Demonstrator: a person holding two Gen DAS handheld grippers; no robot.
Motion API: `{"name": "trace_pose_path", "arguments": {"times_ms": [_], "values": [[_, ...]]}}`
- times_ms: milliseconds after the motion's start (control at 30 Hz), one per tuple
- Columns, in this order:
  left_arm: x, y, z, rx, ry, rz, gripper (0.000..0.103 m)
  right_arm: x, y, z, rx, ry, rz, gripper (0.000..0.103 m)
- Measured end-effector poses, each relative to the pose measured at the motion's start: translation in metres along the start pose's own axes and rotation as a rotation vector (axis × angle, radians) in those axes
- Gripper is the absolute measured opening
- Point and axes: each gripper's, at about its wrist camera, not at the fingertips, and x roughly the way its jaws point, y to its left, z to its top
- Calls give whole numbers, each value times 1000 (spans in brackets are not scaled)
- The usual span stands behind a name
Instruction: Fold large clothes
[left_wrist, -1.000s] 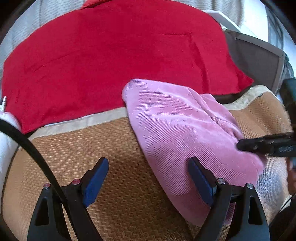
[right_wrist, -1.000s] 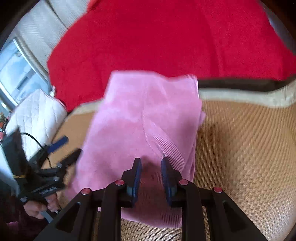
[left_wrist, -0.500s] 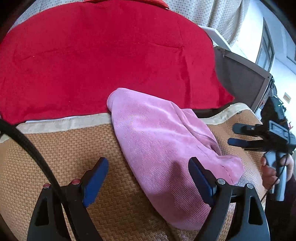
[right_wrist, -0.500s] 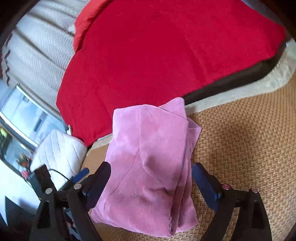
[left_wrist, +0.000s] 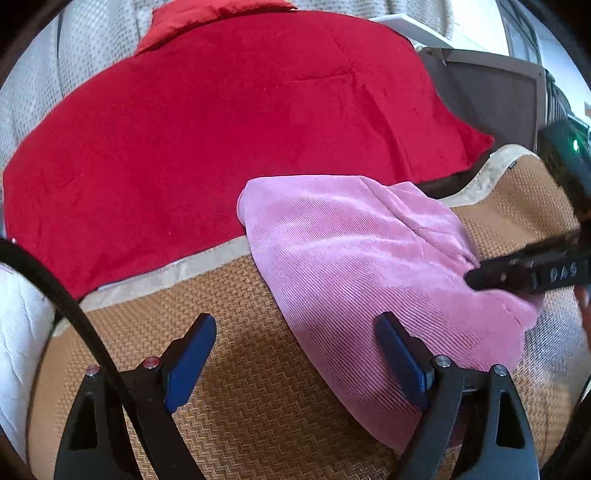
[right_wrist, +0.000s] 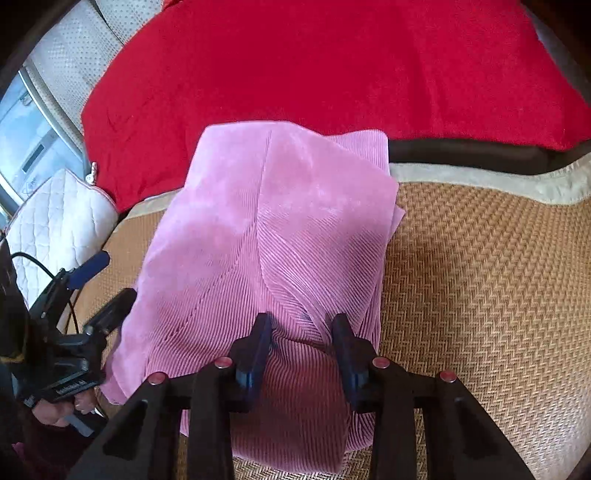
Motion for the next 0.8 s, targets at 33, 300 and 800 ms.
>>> {"name": "trace_pose_path", "arguments": {"times_ms": [33, 300, 800], "values": [[0, 0, 0, 0, 0, 2, 89, -4, 2, 3, -6, -7, -8, 38], [0, 0, 0, 6, -5, 4, 89, -22, 4, 47, 15, -147, -52, 38], [-10, -1, 3, 6, -31, 31, 90, -16, 17, 28, -9, -89, -105, 38]]}}
